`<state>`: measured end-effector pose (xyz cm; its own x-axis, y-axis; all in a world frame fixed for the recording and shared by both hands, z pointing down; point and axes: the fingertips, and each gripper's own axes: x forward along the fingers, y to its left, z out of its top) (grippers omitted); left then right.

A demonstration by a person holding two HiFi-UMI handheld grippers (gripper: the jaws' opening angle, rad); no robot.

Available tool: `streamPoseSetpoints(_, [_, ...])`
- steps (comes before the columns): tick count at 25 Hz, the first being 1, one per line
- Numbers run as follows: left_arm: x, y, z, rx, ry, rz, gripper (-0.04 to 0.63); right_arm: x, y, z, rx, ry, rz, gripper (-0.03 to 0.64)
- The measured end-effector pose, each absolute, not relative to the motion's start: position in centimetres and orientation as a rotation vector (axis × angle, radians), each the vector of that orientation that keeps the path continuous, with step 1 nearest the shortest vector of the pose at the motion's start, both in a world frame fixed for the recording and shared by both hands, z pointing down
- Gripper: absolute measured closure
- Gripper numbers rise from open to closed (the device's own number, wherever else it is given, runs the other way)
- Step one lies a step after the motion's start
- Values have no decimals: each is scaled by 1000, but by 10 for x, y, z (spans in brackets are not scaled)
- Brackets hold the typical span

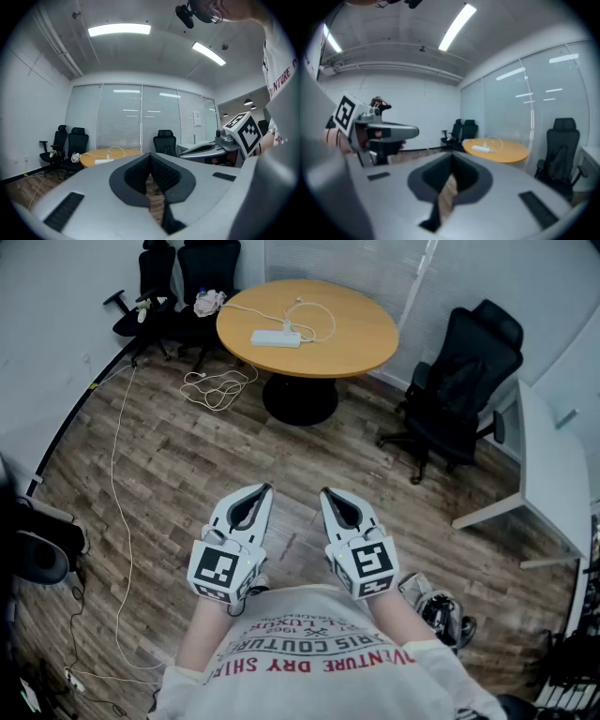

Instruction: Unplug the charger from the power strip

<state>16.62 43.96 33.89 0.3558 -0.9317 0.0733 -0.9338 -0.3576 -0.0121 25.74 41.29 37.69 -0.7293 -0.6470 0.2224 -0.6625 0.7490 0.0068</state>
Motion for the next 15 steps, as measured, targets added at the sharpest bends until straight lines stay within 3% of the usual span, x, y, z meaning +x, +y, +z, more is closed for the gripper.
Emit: streamPoseSetpoints(15, [179,430,346,2506,-1791,105,565,280,403,383,1045,-2749,155,589])
